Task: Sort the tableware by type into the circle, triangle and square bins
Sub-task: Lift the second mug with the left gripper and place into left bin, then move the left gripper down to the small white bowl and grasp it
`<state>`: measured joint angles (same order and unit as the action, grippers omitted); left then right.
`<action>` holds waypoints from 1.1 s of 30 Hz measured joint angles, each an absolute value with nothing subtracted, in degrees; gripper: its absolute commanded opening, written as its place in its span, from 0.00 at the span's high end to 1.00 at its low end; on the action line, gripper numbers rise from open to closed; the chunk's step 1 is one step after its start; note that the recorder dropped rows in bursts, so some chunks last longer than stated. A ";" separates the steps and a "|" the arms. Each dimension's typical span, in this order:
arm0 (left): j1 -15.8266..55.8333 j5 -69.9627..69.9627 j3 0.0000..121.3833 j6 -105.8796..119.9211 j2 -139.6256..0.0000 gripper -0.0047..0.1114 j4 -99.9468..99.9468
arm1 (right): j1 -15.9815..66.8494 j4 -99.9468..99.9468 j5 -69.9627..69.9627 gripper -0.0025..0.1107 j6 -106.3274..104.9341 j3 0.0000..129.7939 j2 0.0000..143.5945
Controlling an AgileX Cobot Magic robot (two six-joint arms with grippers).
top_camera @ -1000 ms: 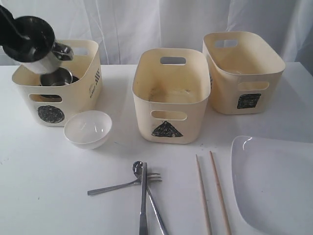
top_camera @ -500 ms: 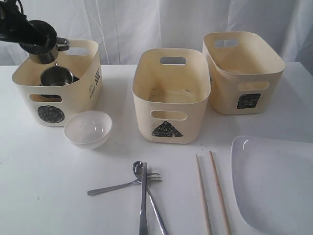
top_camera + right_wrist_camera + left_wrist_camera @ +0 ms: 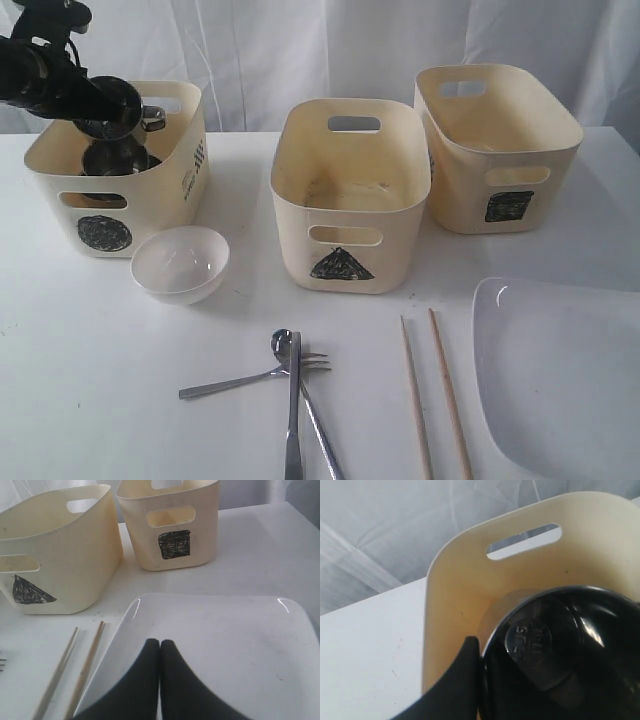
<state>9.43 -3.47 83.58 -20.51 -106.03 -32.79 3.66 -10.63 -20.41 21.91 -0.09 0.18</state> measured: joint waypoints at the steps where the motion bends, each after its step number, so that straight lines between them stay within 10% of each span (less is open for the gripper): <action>1: 9.43 -3.47 83.58 -20.51 -106.15 0.96 -32.57 | 3.66 -10.63 -20.41 0.98 21.91 -0.09 0.18; 5: 9.43 -4.03 83.71 -20.51 -106.91 0.94 -31.69 | 3.66 -10.63 -20.41 0.98 21.91 -0.09 0.18; 14: 9.43 -5.74 83.79 -20.74 -107.70 0.51 -27.84 | 3.66 -10.63 -20.41 0.98 21.91 -0.09 0.18; 33: 13.53 -31.25 79.13 -2.71 -84.29 0.51 -4.65 | 3.66 -10.63 -20.41 0.98 21.91 -0.09 0.18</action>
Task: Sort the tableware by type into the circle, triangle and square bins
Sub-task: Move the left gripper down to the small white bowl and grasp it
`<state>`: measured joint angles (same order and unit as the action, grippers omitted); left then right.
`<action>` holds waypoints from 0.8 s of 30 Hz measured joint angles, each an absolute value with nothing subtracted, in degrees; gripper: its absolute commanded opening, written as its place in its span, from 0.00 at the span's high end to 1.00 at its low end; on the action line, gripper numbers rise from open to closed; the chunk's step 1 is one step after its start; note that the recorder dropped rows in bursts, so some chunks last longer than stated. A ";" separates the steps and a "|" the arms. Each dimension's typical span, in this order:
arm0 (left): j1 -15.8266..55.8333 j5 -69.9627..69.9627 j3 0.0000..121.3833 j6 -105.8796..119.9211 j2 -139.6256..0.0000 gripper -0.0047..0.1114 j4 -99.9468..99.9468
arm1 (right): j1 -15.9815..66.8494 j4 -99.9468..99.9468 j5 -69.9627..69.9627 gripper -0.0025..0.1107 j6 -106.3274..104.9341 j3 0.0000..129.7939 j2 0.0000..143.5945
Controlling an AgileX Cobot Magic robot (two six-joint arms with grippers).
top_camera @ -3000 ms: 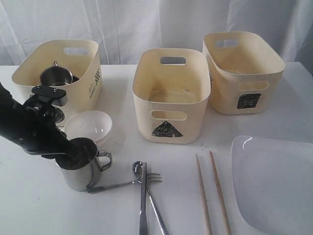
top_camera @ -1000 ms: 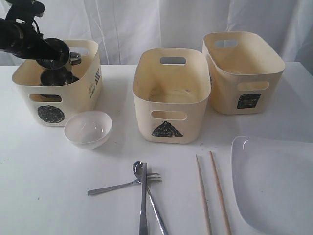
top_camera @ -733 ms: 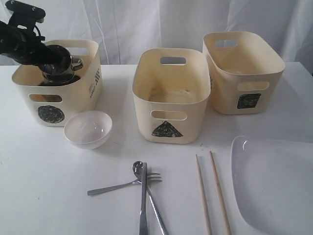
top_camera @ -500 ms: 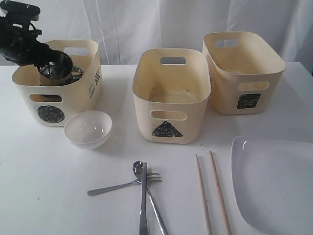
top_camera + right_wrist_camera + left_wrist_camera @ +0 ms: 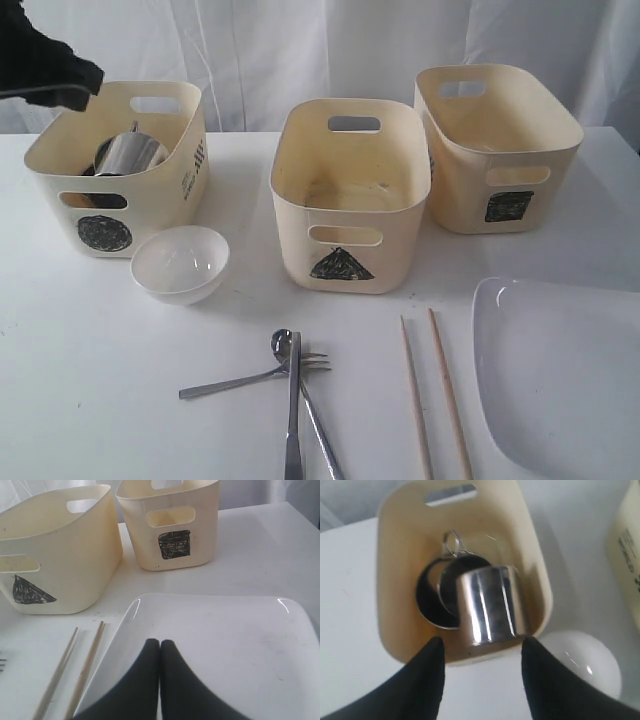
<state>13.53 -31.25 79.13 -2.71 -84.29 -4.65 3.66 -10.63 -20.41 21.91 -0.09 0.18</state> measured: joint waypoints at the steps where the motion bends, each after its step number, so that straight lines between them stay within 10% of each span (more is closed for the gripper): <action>1: 14.11 -31.71 77.98 -2.42 -83.67 0.51 -3.98 | 3.66 -10.63 -20.41 0.98 21.91 -0.09 0.18; 24: 15.92 -17.44 56.36 -15.08 -82.70 0.40 -0.65 | 3.66 -10.63 -20.41 0.98 21.91 -0.09 0.18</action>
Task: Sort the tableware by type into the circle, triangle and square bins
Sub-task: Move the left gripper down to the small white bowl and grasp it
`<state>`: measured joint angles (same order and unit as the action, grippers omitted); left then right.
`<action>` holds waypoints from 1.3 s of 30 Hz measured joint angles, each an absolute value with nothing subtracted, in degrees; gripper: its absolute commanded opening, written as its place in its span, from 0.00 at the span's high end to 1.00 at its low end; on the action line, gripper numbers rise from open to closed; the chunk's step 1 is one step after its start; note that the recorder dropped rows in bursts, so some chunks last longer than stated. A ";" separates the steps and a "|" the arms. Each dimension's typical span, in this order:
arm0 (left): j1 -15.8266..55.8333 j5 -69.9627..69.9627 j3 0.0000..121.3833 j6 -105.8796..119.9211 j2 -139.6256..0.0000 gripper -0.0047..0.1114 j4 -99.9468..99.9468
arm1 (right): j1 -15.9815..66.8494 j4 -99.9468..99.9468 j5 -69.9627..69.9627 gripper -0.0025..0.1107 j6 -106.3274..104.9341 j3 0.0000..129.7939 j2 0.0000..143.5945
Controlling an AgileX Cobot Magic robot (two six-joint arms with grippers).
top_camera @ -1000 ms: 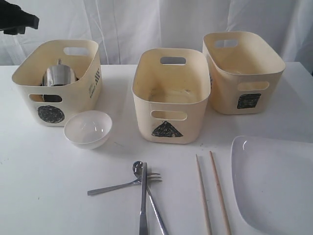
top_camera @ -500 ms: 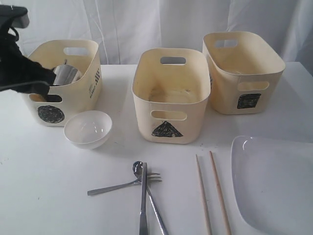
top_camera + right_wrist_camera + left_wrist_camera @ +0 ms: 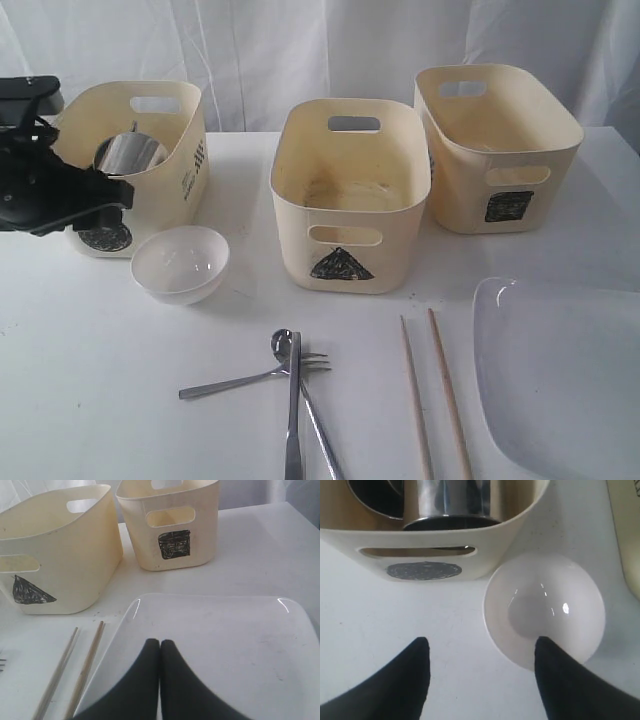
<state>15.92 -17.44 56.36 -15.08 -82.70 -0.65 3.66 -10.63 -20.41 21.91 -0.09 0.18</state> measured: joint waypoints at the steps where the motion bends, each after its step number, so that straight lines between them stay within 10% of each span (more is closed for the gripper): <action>1: 15.92 -17.23 56.36 -16.01 -83.96 0.40 -0.65 | 3.66 -10.63 -20.41 0.98 21.91 -0.09 0.18; 39: 15.92 -3.09 56.36 -20.23 -103.86 0.46 5.31 | 3.66 -10.63 -20.41 0.98 21.91 -0.09 0.18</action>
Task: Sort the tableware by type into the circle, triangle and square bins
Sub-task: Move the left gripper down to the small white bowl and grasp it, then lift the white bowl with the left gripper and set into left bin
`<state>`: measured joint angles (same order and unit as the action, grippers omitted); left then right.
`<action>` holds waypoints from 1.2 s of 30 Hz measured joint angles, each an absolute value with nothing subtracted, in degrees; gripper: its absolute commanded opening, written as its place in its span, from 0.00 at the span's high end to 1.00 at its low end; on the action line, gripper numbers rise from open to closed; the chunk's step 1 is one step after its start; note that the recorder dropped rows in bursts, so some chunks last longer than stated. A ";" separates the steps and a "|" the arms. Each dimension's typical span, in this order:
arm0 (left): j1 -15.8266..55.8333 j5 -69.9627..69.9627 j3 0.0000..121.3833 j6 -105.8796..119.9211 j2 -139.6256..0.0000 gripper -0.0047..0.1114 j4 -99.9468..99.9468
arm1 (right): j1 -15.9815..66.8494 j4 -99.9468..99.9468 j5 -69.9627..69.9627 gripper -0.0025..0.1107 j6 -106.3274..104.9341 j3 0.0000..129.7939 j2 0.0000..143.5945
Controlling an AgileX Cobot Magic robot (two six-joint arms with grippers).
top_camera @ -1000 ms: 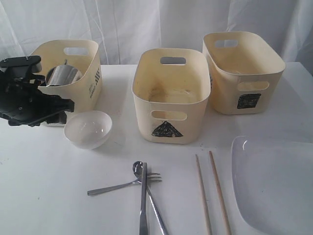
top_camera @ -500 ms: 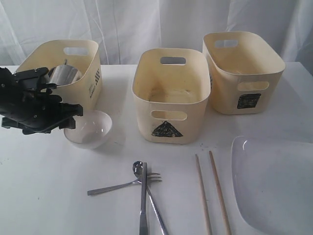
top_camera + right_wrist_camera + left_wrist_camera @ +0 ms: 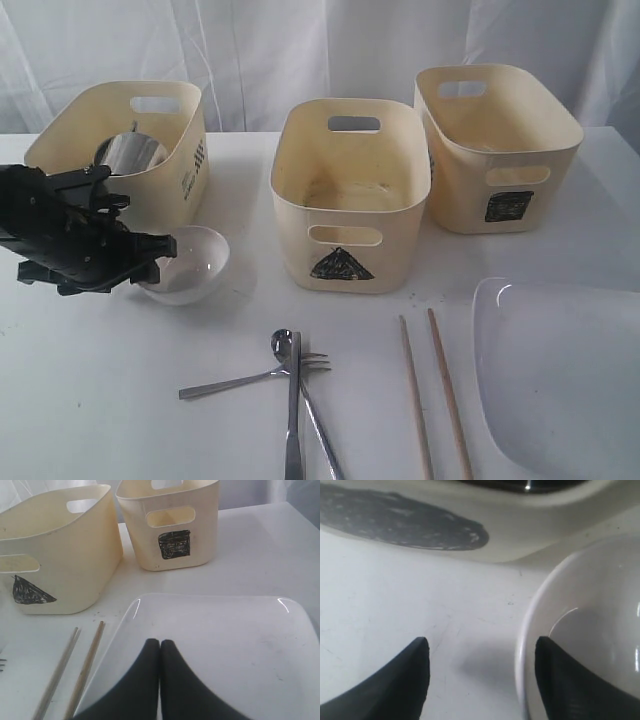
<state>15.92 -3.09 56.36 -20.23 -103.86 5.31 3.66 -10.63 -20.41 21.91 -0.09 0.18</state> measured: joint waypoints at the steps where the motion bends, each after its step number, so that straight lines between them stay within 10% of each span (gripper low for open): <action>1: 15.92 -2.96 56.36 -20.33 -103.90 0.52 5.31 | 3.66 -10.63 -20.41 0.98 21.91 -0.09 0.18; 8: 15.92 -3.49 56.36 -20.77 -104.00 0.96 5.68 | 3.66 -10.63 -20.41 0.98 21.91 -0.09 0.18; 36: 16.04 -16.52 62.58 -5.63 -75.61 0.96 4.49 | 3.66 -10.63 -20.41 0.98 21.91 -0.09 0.18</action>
<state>16.04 -16.52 62.58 -5.63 -75.61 4.49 3.66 -10.63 -20.41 21.91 -0.09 0.18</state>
